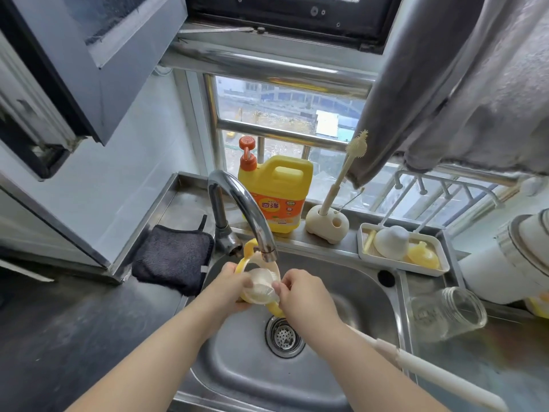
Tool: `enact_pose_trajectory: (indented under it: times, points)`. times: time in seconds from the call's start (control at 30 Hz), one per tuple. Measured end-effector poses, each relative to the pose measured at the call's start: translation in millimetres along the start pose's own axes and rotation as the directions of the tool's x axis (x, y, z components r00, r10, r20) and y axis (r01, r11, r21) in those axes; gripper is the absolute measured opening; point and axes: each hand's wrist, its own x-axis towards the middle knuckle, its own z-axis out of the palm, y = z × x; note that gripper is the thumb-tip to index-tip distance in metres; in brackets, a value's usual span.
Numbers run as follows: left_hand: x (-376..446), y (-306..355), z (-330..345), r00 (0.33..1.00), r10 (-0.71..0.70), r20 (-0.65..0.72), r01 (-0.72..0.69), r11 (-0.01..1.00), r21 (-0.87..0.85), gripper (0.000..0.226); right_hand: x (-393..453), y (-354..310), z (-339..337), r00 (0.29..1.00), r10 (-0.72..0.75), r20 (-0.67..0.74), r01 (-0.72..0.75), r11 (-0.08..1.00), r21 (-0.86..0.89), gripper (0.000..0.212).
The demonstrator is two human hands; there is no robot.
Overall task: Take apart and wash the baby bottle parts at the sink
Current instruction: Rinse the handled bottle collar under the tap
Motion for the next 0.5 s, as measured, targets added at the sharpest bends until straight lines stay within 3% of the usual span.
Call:
enact_pose_trajectory:
  times: [0.13,0.27,0.5]
  points:
    - [-5,1,4,0.999,-0.051,0.016,0.052,0.998,-0.03,0.017,-3,-5,-6,1.0,-0.014,0.012,0.015,0.995,-0.102,0.021]
    - [-9,5,6,0.997,-0.037,0.065,0.033,0.997,0.07,0.025,-6,-4,-4,1.0,-0.007,0.014,0.007,0.998,-0.054,0.02]
    - [-17,9,3,0.999,-0.021,0.03,0.014,0.98,0.199,0.024,-8,0,5,0.999,-0.044,-0.003,0.044,0.999,0.01,0.021]
